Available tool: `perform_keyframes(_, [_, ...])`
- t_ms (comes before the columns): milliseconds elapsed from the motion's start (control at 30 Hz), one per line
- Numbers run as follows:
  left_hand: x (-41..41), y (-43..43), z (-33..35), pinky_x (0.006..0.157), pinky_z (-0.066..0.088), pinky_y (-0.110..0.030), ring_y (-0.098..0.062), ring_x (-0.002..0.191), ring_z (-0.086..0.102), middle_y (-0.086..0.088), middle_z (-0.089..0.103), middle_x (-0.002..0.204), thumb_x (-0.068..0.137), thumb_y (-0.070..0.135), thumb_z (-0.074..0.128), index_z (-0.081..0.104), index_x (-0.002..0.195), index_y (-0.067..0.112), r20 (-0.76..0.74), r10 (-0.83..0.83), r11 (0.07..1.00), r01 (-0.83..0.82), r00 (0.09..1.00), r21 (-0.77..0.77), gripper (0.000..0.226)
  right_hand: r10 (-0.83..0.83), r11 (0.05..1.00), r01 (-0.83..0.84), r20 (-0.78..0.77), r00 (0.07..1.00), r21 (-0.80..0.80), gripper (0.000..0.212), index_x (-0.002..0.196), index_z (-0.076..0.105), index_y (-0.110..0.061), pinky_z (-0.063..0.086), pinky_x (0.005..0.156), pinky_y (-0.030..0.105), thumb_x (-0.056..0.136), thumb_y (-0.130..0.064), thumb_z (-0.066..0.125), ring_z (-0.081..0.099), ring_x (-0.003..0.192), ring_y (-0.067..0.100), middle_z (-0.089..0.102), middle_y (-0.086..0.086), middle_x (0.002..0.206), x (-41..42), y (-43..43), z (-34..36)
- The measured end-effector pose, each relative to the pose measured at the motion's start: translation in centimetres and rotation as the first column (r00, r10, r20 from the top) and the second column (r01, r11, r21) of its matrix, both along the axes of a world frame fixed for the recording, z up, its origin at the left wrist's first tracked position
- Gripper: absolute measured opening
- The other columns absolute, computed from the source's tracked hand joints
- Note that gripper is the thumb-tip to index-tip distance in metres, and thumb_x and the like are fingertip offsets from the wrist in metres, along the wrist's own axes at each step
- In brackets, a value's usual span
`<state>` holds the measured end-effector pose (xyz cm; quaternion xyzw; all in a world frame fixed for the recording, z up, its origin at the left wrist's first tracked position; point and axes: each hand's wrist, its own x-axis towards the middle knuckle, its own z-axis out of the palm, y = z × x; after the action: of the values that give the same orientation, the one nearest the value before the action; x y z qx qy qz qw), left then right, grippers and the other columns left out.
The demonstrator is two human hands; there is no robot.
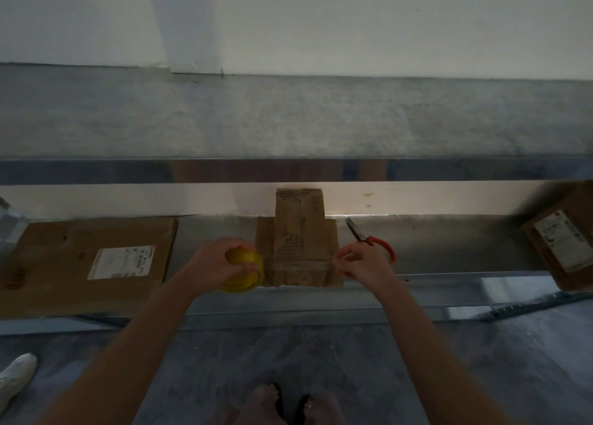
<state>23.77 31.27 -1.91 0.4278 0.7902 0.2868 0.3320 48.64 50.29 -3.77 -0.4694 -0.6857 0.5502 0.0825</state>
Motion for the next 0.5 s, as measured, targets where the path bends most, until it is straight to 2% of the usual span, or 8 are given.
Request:
perform_keyframes(100, [0.1,0.5,-1.2,0.078,0.044,-0.024,-0.004,0.099,0.055,0.021,0.060,0.107,0.075,0.042,0.078,0.063,0.099,0.046,0.033,-0.002,1.000,0.002,0.999,-0.017,0.029,-0.117,0.980,0.097,-0.109,0.987,-0.176,0.017,0.089,0.065,-0.017,0.059,0.078,0.036,0.081,-0.009,0.078,0.069,0.075,0.020,0.072,0.005,0.076,-0.2,-0.2,-1.2])
perform_keyframes(167, [0.5,1.0,-2.0,0.084,0.047,-0.027,-0.007,0.103,0.056,0.016,0.060,0.113,0.077,0.041,0.076,0.062,0.107,0.043,0.056,-0.029,0.999,0.030,0.998,-0.029,0.033,-0.203,0.950,0.149,-0.180,0.962,-0.276,0.017,0.090,0.061,-0.012,0.056,0.078,0.038,0.083,-0.004,0.075,0.066,0.076,0.023,0.070,0.007,0.078,-0.3,-0.5,-2.0])
perform_keyframes(267, [1.2,1.6,-2.5,0.090,0.047,-0.029,-0.008,0.106,0.057,0.013,0.060,0.119,0.080,0.039,0.075,0.058,0.116,0.045,0.084,-0.051,0.998,0.055,0.995,-0.037,0.040,-0.281,0.913,0.170,-0.270,0.921,-0.372,0.015,0.085,0.059,-0.009,0.054,0.070,0.032,0.086,0.001,0.069,0.062,0.072,0.020,0.067,0.006,0.078,-0.6,-1.1,-3.1])
perform_keyframes(333, [1.3,1.8,-2.6,0.087,0.046,-0.026,-0.002,0.102,0.057,0.019,0.060,0.114,0.080,0.038,0.075,0.056,0.107,0.055,0.095,-0.039,0.999,0.041,0.995,-0.020,0.037,-0.310,0.895,0.174,-0.291,0.905,-0.412,0.014,0.091,0.059,-0.011,0.057,0.069,0.030,0.088,0.000,0.068,0.064,0.078,0.019,0.065,0.008,0.091,-0.8,-1.6,-3.5])
perform_keyframes(433, [1.3,1.8,-2.4,0.080,0.045,-0.022,0.005,0.099,0.055,0.026,0.059,0.111,0.080,0.043,0.073,0.053,0.099,0.065,0.079,-0.048,0.998,0.051,0.996,-0.030,0.035,-0.344,0.901,0.221,-0.302,0.889,-0.374,0.023,0.099,0.055,-0.022,0.056,0.062,0.027,0.089,-0.007,0.069,0.065,0.079,0.013,0.060,-0.001,0.099,-0.8,-2.3,-3.9])
perform_keyframes(500, [1.5,1.8,-2.5,0.083,0.046,-0.025,0.001,0.100,0.055,0.022,0.059,0.113,0.081,0.044,0.072,0.052,0.101,0.064,0.068,-0.050,0.998,0.052,0.996,-0.033,0.035,-0.304,0.948,0.260,-0.278,0.911,-0.185,0.025,0.097,0.056,-0.028,0.054,0.061,0.018,0.088,-0.011,0.072,0.067,0.083,0.012,0.064,-0.006,0.099,-0.5,-2.9,-4.0])
